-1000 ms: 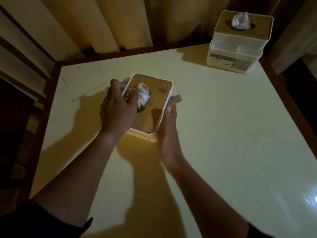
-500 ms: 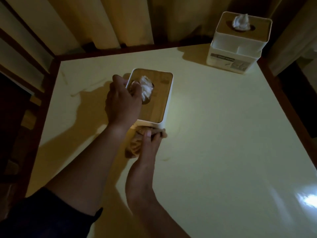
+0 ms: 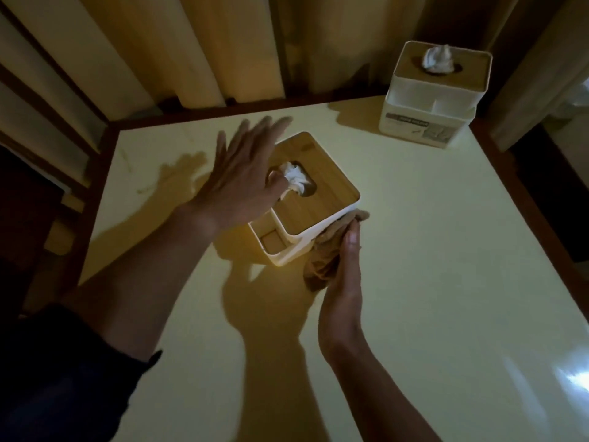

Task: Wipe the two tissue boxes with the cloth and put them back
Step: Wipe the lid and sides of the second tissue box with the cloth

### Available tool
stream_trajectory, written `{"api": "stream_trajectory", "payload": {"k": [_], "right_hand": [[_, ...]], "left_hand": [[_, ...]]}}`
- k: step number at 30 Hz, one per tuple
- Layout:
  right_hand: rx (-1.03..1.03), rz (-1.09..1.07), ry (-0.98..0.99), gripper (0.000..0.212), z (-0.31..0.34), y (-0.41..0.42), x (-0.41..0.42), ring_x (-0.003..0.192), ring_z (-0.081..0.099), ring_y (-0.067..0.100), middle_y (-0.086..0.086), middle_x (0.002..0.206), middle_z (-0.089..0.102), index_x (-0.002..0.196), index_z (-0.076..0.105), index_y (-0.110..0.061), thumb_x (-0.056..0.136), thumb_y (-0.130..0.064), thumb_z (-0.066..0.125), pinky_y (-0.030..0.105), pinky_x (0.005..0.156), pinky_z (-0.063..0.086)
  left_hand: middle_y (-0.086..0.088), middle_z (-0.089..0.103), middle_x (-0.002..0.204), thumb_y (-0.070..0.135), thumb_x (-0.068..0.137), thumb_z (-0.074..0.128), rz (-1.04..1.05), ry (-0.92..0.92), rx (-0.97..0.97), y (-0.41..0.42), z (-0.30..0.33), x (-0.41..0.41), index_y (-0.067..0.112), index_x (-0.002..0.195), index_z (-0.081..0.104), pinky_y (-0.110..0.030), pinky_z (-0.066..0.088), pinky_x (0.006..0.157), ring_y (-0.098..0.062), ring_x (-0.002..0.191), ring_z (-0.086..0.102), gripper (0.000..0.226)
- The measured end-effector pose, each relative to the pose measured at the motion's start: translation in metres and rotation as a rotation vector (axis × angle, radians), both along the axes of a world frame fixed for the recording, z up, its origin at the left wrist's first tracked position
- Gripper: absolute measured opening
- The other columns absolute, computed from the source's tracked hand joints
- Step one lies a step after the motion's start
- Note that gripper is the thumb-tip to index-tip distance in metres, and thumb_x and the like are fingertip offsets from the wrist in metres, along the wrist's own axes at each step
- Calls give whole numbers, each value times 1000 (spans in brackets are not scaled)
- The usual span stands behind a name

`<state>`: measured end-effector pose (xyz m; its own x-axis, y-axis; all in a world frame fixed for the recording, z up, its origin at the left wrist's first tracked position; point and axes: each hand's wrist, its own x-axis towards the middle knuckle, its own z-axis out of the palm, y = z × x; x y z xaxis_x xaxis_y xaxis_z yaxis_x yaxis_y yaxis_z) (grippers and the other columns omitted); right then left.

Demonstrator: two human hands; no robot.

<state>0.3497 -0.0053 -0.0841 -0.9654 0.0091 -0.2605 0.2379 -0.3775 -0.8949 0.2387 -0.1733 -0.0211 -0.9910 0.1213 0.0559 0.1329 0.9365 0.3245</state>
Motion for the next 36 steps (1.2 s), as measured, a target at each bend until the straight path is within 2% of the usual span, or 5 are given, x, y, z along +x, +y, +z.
{"api": "stream_trajectory", "payload": {"k": [4,8,16,22,36], "right_hand": [[2,21,44,100,-3,-4,-20,134,9,20,-10,150,20,168,18,-39,88,-91,47,33,91,33],[86,70,-9,95,-7,0,-54,168,3,22,-13,179,16,166,18,-53,85,-98,40,73,127,9],[165,163,157,84,4,-11,10,166,-8,8,-30,176,-2,166,0,-57,93,-89,28,67,131,4],[101,229,66,65,13,29,-70,142,59,26,6,154,61,160,45,-31,110,-67,24,62,120,43],[241,199,156,90,-4,11,18,165,9,4,-31,175,10,168,5,-52,91,-92,28,61,133,14]], "left_hand": [[1,12,173,36,104,9,-194,-7,-269,-7,-14,-1,20,143,49,-48,23,117,-25,157,11,58],[-5,13,172,35,98,0,-77,29,-381,8,-24,21,2,134,48,-53,32,108,-40,149,23,68],[-15,37,151,52,98,17,300,53,-115,26,-27,37,34,162,21,-40,36,101,-30,123,44,67],[-16,41,130,54,102,43,293,104,-140,17,-11,53,29,146,41,-35,39,84,-31,111,48,50],[12,11,166,43,107,42,98,2,85,-4,-22,32,34,163,7,-57,25,123,-17,153,16,66]]}}
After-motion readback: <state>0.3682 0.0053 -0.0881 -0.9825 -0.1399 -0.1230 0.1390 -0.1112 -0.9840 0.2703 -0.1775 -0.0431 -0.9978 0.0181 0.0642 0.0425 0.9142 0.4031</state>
